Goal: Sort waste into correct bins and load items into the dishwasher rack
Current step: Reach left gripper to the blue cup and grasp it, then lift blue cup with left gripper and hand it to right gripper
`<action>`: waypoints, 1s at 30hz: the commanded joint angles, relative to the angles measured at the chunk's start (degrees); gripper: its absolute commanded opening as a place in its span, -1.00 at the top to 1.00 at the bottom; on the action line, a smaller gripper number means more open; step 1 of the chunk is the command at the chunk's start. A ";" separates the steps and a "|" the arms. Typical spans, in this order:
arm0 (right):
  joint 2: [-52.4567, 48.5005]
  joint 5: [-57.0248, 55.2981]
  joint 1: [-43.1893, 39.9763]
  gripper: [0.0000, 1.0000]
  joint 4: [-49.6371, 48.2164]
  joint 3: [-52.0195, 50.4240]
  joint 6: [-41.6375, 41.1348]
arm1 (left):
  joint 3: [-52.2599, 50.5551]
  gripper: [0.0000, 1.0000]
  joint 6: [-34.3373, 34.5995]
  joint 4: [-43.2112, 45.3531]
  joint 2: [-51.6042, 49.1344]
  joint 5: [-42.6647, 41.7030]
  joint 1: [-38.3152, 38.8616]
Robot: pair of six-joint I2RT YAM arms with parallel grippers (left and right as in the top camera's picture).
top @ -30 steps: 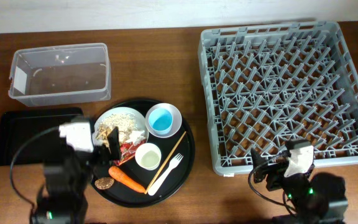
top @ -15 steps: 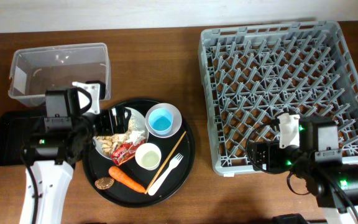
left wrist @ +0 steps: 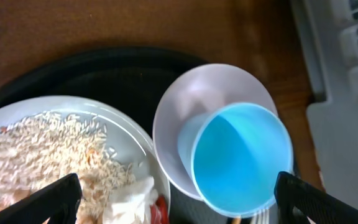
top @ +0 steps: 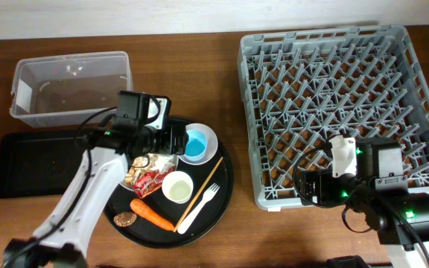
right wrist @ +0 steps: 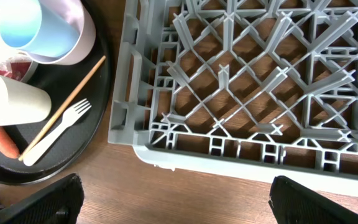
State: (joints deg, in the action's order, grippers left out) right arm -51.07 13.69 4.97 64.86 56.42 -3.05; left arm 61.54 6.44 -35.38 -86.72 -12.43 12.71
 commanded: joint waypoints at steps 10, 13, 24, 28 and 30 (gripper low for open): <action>0.07 0.90 -0.13 -0.98 -0.39 1.18 -0.46 | 0.83 -0.04 0.44 3.80 -6.56 1.79 2.64; 0.07 0.90 -0.13 -0.99 -0.55 1.18 -0.46 | 0.81 0.10 0.44 3.98 -6.62 2.82 3.93; 0.07 0.87 -0.13 -0.94 -0.55 1.18 -0.44 | 0.81 0.74 0.44 4.11 -9.01 4.79 6.03; 0.07 0.87 -0.13 -0.90 -0.55 1.18 -0.46 | 0.98 0.99 0.44 4.35 -8.98 4.76 6.03; 0.07 0.87 -0.13 -0.89 -0.55 1.18 -0.46 | 1.53 0.99 0.44 4.31 -8.94 4.76 6.03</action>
State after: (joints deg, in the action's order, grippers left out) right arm -51.07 13.69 4.97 64.49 56.42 -3.07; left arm 61.54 7.09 -31.35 -95.39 -7.86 18.63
